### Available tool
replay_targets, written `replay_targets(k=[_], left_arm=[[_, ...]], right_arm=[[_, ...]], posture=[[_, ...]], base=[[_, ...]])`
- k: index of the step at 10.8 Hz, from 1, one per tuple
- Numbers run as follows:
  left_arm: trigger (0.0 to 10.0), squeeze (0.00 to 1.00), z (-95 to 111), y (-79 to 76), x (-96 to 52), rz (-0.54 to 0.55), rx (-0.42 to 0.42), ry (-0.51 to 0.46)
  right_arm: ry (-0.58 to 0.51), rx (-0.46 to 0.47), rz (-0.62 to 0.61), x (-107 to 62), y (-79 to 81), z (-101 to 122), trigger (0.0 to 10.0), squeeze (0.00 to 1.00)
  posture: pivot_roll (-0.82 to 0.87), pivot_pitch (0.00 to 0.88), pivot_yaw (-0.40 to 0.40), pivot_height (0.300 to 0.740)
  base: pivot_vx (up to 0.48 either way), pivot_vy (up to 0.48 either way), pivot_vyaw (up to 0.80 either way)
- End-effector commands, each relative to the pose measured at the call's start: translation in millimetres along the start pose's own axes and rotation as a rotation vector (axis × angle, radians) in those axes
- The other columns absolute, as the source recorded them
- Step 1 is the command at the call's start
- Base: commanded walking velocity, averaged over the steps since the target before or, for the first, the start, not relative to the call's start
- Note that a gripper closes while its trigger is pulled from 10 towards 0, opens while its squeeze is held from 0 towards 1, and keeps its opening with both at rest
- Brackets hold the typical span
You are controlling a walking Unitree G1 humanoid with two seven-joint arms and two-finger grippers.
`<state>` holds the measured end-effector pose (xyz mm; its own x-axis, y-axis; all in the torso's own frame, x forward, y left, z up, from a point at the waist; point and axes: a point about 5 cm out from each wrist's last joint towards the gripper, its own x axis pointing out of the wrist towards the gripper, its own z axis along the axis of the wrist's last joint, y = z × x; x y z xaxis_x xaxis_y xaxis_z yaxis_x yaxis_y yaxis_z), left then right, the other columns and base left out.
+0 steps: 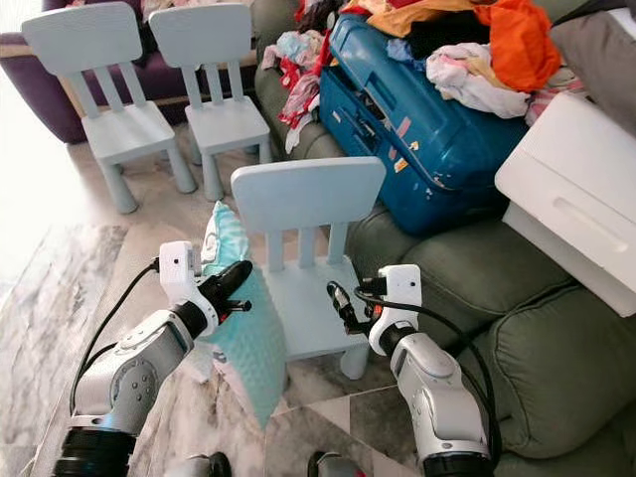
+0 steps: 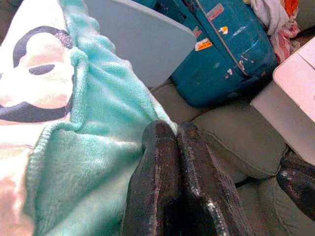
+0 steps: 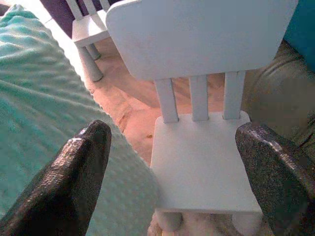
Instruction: Move the pillow to the sofa
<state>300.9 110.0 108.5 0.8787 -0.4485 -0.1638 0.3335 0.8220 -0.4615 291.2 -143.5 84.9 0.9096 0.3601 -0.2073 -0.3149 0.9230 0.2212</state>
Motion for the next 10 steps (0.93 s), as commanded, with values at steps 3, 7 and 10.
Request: replay_targets(k=[3, 7, 10], left_arm=[[10.0, 0.00, 9.0, -3.8, 1.0, -0.018, 0.014, -0.026], [10.0, 0.00, 9.0, -3.2, 0.8, -0.017, 0.016, -0.024], [10.0, 0.00, 9.1, -3.2, 1.0, -0.019, 0.020, -0.021]], right_arm=[[0.003, 0.008, -0.012, -0.2, -2.4, 0.2, 10.0, 0.00], [0.001, 0.012, -0.013, 0.5, -2.2, 0.5, 10.0, 0.00], [-0.003, 0.015, -0.015, 1.8, -2.4, 1.5, 10.0, 0.00]], posture=[[-0.19, 0.129, -0.053, 0.740], [-0.19, 0.125, -0.051, 0.740], [-0.19, 0.123, -0.048, 0.740]], base=[[0.000, 0.000, 0.00], [-0.060, 0.000, 0.00], [-0.371, 0.000, 0.00]])
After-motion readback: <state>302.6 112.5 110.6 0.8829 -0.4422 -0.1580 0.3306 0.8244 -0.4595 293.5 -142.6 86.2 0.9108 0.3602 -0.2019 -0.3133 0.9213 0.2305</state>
